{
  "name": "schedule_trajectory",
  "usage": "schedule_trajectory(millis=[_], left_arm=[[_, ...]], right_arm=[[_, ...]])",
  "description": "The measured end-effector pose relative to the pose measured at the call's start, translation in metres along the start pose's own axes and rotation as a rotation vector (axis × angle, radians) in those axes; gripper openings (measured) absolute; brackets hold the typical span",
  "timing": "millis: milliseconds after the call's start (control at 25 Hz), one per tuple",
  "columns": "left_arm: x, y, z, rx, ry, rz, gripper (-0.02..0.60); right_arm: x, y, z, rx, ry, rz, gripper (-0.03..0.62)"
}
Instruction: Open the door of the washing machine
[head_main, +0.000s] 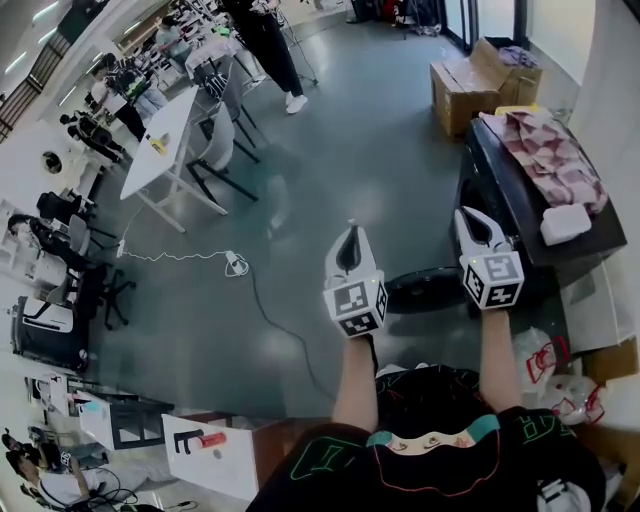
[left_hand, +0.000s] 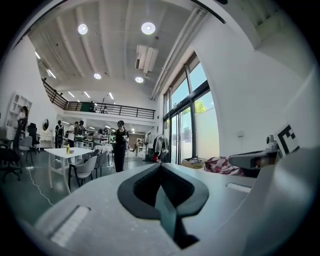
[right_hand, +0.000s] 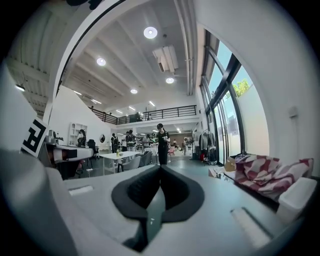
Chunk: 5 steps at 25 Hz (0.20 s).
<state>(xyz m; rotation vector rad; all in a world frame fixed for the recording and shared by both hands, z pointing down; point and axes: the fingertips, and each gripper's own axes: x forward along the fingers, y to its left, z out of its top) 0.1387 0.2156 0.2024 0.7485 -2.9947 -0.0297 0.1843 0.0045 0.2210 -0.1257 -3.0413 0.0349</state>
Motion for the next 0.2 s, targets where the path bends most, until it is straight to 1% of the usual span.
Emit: schedule_trajectory(millis=[200], left_arm=[[0.0096, 0.0041, 0.0016, 0.007, 0.006, 0.018, 0.009]], right_arm=[[0.0084, -0.0001, 0.0098, -0.03, -0.018, 0.017, 0.003]])
